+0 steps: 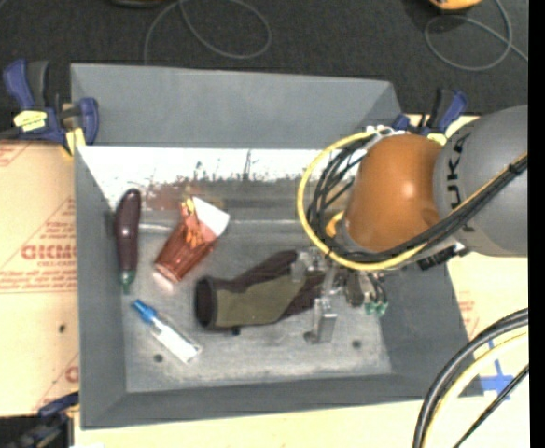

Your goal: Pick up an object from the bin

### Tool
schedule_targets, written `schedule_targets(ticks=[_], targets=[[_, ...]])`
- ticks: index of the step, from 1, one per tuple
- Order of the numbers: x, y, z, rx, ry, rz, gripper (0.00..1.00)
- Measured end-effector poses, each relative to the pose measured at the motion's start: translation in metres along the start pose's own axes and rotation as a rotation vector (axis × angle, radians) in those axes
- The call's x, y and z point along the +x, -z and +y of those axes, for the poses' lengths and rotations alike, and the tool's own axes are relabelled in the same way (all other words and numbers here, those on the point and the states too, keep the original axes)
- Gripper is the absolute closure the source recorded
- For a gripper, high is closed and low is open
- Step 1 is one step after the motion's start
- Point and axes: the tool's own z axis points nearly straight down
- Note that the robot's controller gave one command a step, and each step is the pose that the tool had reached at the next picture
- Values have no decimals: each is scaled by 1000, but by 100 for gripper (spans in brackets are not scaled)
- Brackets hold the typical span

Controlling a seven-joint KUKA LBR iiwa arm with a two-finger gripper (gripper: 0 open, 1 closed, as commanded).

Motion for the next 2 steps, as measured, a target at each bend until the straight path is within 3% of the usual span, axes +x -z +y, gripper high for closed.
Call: schedule_targets(ticks=[1, 2], targets=[[-2, 4, 0, 0, 0, -8, 0], [-12, -31, 5, 0, -35, -15, 0]])
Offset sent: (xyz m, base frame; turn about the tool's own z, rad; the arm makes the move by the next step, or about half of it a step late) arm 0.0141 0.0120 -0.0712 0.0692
